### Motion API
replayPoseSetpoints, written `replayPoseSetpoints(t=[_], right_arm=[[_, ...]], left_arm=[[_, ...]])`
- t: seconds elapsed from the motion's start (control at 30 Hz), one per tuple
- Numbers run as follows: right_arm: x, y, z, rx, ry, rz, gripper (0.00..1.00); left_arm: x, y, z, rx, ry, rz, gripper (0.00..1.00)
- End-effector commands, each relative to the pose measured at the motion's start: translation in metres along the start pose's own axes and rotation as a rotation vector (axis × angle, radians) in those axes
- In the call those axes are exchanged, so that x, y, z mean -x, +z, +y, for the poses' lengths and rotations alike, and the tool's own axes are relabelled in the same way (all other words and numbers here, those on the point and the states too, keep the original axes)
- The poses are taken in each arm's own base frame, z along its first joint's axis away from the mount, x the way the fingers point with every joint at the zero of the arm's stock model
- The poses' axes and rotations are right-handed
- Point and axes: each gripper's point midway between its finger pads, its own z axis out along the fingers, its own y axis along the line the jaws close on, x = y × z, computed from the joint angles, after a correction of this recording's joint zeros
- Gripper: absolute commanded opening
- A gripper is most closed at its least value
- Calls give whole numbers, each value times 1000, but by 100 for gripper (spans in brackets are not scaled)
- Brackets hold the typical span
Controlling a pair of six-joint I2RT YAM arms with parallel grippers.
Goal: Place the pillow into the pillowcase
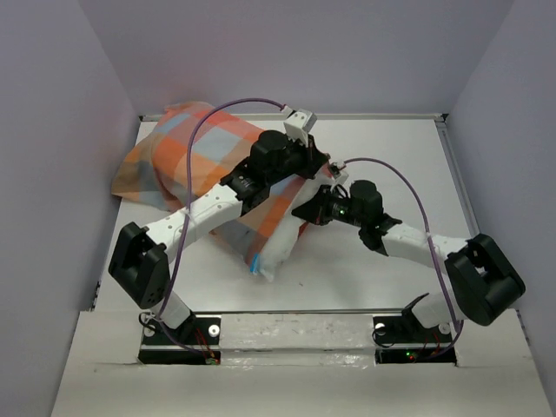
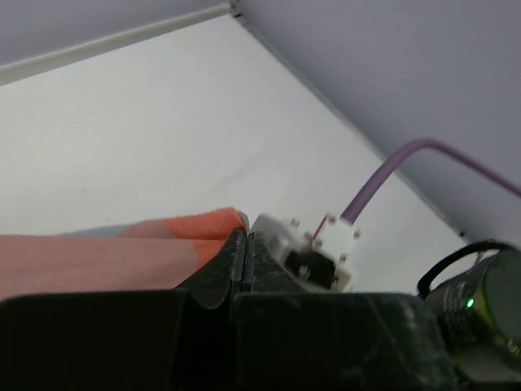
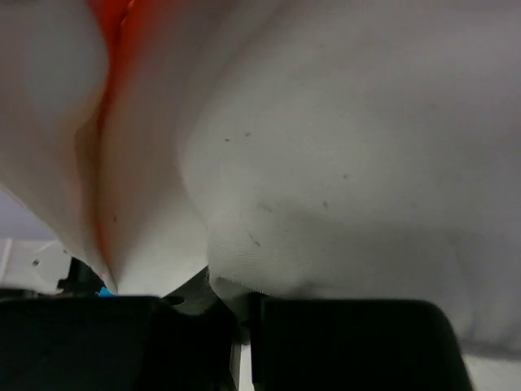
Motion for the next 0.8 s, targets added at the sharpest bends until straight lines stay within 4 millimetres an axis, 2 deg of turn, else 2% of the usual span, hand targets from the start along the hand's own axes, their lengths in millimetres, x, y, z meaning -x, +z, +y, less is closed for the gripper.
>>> replayPoseSetpoints(t=[0.0,0.07,0.13,0.17,0.2,0.23,0.27,0.3,0.33,0.37,0.47,0.5,0.53,0.6,0.63,0.67,0.7,0.73,0.77], right_arm=[[40,-15,56,177,-126,-223,0],[47,-13,47,129,-140,-265,0],[68,-13,27,45,-108,-355,0],[80,-14,26,50,-101,-405,0],[86,-14,20,41,-84,-438,0],[93,-12,-1,1,-26,-470,0],[103,-14,-1,22,-10,-516,0],[105,-15,-11,13,55,-542,0],[105,-12,-32,-19,91,-547,0],[108,-13,-32,5,104,-566,0],[99,-10,-46,-3,150,-551,2],[96,-12,-53,-30,160,-560,3],[95,-14,-55,-38,168,-568,4],[108,-26,-69,-77,212,-622,7],[110,-31,-73,-80,229,-634,8],[112,-34,-76,-77,244,-638,17],[115,-39,-78,-62,249,-621,23],[114,-40,-78,-61,249,-604,30],[107,-38,-81,-82,252,-567,45]], left_arm=[[82,-20,-109,-384,-93,-183,0],[87,-29,-134,-449,-156,-187,0],[86,-35,-147,-477,-208,-190,0],[81,-41,-156,-498,-273,-182,0],[79,-44,-159,-504,-304,-182,0],[77,-45,-158,-495,-338,-186,0],[68,-46,-161,-496,-386,-169,0],[70,-50,-162,-490,-407,-181,0],[67,-51,-164,-488,-422,-175,0],[60,-52,-168,-496,-442,-163,0],[49,-48,-171,-493,-455,-143,0],[41,-44,-171,-491,-472,-126,4],[37,-42,-171,-496,-479,-119,17],[34,-38,-178,-516,-481,-117,37],[34,-36,-181,-526,-458,-115,52],[36,-33,-179,-497,-430,-102,77],[39,-29,-166,-417,-357,-141,86],[43,-30,-158,-361,-315,-157,90],[44,-33,-147,-296,-275,-162,94]])
